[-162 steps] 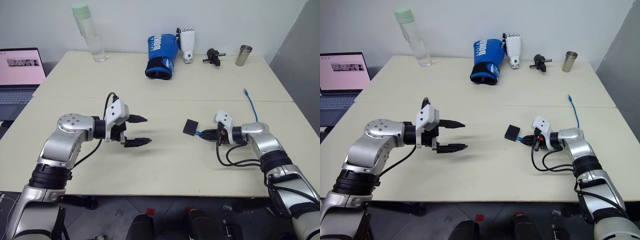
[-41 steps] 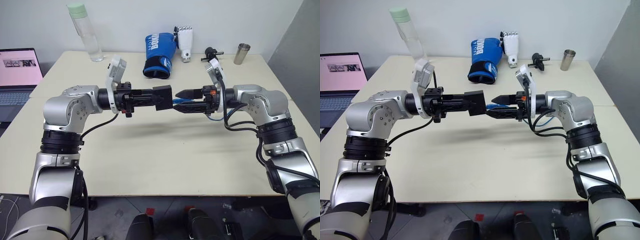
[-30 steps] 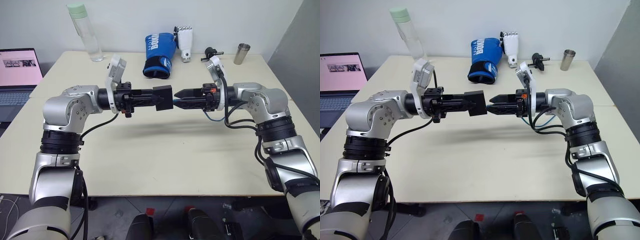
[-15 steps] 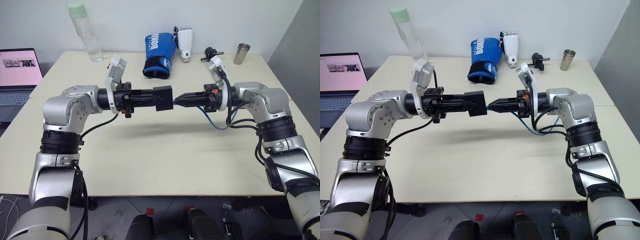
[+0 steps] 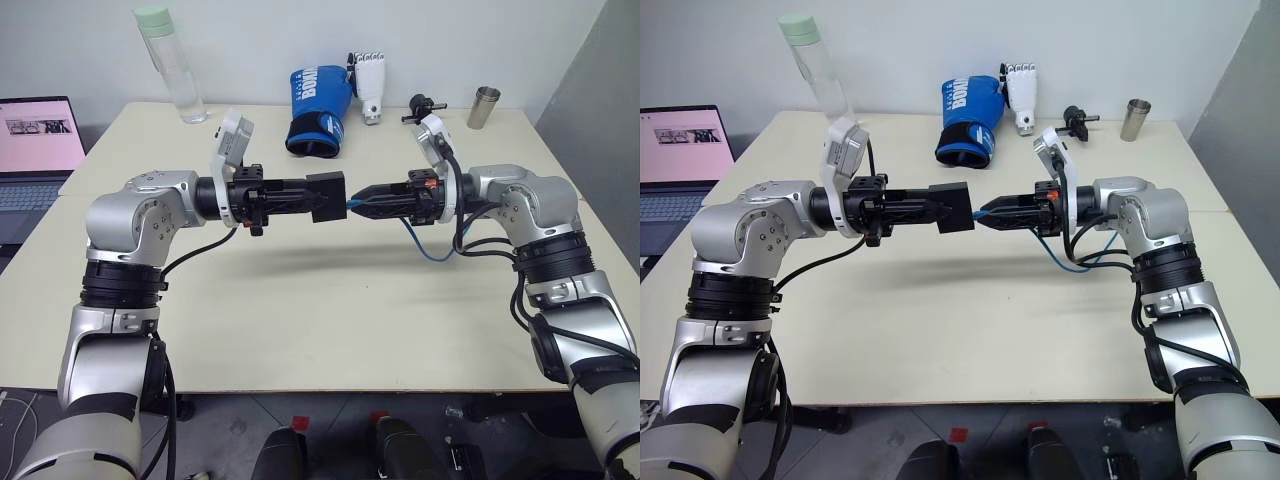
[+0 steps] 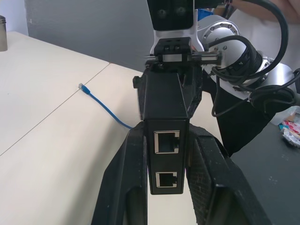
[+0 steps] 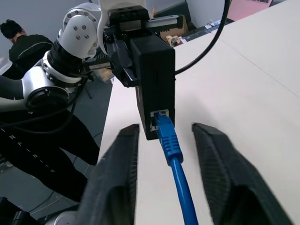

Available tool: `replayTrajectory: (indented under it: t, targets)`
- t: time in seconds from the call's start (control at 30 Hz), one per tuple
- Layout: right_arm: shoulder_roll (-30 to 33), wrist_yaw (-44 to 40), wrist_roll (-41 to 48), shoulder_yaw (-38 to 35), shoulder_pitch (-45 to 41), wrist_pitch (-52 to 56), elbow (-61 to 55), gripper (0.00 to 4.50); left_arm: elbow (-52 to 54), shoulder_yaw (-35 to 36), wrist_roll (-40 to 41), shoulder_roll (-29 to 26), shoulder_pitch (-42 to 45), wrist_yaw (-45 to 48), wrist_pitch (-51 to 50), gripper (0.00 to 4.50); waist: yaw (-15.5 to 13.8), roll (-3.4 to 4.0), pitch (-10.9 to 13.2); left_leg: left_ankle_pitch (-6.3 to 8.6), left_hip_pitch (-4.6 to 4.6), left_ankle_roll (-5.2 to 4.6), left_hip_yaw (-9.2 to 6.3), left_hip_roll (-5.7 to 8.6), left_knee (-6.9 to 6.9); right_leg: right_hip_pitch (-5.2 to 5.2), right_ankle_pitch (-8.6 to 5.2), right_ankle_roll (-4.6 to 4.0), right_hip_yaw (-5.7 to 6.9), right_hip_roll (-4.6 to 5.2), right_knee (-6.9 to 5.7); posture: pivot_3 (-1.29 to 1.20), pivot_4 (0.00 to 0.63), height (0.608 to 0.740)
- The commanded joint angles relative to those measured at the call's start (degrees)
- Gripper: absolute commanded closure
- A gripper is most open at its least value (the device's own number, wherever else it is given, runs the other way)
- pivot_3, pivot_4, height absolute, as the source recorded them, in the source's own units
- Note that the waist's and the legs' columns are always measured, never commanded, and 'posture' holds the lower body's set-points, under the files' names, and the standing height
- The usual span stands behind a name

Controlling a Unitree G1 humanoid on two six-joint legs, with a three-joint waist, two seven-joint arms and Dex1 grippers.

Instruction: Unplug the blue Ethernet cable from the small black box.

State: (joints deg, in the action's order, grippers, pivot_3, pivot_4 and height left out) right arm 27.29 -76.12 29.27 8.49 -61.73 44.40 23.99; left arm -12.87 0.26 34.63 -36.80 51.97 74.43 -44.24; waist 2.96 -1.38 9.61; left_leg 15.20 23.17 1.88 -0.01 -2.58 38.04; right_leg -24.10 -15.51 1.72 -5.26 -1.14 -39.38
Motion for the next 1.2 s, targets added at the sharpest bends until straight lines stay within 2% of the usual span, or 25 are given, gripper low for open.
replayTrajectory:
  t: [0.03, 0.7, 1.0, 1.2]
  targets:
    - [0.75, -1.46, 0.11, -0.95, -1.27, 0.23, -0.95, 2.56, 2.38, 1.12, 0.59, -0.88, 0.10, 0.67, 0.95, 3.73, 0.00, 0.00, 0.00, 0.00, 0.00, 0.00, 0.00, 0.00, 0.00, 0.00, 0.00, 0.00, 0.00, 0.00, 0.00, 0.00, 0.150, 0.740]
    - [-0.34, -2.67, -2.05, -0.85, -1.68, -1.00, 1.26, 2.56, 2.57, 1.11, 0.39, -0.85, -0.10, 1.29, 1.71, 3.73, 0.00, 0.00, 0.00, 0.00, 0.00, 0.00, 0.00, 0.00, 0.00, 0.00, 0.00, 0.00, 0.00, -0.01, 0.00, 0.00, 0.150, 0.740]
    - [-0.70, -2.82, -1.48, -1.72, -2.21, 0.35, 2.02, 4.35, 2.81, 1.19, 0.45, -0.96, -0.72, 1.01, 1.73, 3.73, 0.02, 0.00, 0.00, 0.00, 0.00, 0.00, 0.00, 0.00, 0.00, 0.00, 0.00, 0.00, -0.01, 0.00, 0.00, 0.00, 0.150, 0.740]
    - [-0.50, -3.25, -1.53, -1.71, -2.30, 0.52, 2.14, 4.47, 2.84, 1.09, 0.57, -1.11, -0.85, 0.86, 1.57, 3.73, 0.01, 0.00, 0.00, 0.00, 0.00, 0.00, 0.00, 0.00, 0.00, 0.00, 0.00, 0.00, 0.00, 0.00, 0.00, 0.00, 0.150, 0.740]
